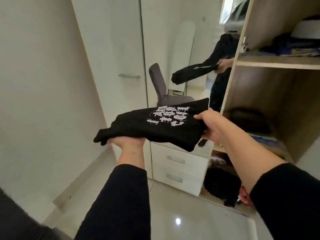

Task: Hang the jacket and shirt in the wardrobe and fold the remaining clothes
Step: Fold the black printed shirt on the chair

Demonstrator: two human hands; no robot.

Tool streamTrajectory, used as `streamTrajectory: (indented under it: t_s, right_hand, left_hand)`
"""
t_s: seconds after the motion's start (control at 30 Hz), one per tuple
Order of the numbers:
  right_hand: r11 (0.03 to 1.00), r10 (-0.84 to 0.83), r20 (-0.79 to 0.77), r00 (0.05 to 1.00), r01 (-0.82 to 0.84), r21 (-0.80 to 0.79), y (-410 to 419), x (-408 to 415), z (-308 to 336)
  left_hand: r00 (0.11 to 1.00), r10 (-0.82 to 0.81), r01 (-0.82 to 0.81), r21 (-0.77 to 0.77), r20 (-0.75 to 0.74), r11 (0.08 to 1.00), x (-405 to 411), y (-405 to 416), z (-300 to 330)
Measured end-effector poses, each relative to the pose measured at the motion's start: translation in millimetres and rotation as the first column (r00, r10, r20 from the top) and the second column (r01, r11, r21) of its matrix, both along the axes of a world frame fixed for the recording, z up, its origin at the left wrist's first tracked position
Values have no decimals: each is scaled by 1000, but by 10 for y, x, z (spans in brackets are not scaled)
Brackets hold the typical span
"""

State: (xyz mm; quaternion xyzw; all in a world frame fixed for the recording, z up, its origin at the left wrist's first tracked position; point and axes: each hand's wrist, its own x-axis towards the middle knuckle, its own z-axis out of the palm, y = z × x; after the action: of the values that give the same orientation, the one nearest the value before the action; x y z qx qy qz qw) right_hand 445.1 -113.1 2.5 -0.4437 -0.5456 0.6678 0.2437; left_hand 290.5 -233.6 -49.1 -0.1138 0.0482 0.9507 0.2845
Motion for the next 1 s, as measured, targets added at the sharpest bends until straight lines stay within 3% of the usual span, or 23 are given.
streamTrajectory:
  t_s: [0.07, 0.17, 0.23, 0.3, 0.33, 0.4, 0.47, 0.53, 0.6, 0.67, 0.77, 0.9, 1.0]
  right_hand:
    - [994, -93, 55, 994, 89, 68, 312, 208, -21]
    - [969, -214, 121, 969, 194, 156, 714, 561, -48]
    - [953, -271, 150, 951, 244, 180, 933, 804, -85]
    - [932, -330, 169, 929, 293, 212, 1121, 1045, -147]
    - [921, -359, 182, 915, 316, 228, 1214, 1167, -192]
    - [908, -401, 215, 890, 355, 224, 1369, 1388, -287]
    - [904, -418, 239, 877, 373, 211, 1514, 1574, -419]
    - [898, -428, 267, 863, 374, 232, 1693, 1719, -573]
    - [882, -459, 263, 848, 402, 244, 1898, 1854, -718]
    - [853, -516, 245, 821, 466, 236, 2146, 2002, -888]
    - [837, -545, 251, 800, 500, 223, 2509, 2188, -1162]
    - [841, -540, 274, 796, 498, 213, 3017, 2397, -1441]
    - [840, -541, 273, 795, 497, 219, 3395, 2478, -1594]
  left_hand:
    - [993, -113, 115, 65, -39, 991, -127, 243, -161]
    - [896, -386, 375, -89, -220, 923, -254, 615, -350]
    - [740, -599, 560, -215, -306, 800, -305, 789, -325]
    - [529, -798, 659, -454, -288, 600, -261, 981, -186]
    - [424, -878, 635, -618, -222, 463, -237, 1139, -162]
    - [171, -981, 364, -920, -86, 144, -130, 1500, -172]
    - [14, -1000, 130, -991, 19, -17, 103, 1844, -223]
    - [38, -999, 30, -999, -18, 19, 366, 2219, -349]
    - [87, -979, -89, -980, -185, 177, 657, 2550, -499]
    - [25, -943, -349, -887, -333, 304, 892, 2858, -692]
    - [-91, -902, -609, -693, -421, 385, 1150, 3275, -972]
    - [-208, -861, -686, -559, -464, 466, 1364, 3785, -1168]
    - [-223, -853, -680, -552, -472, 483, 1430, 4114, -1294]
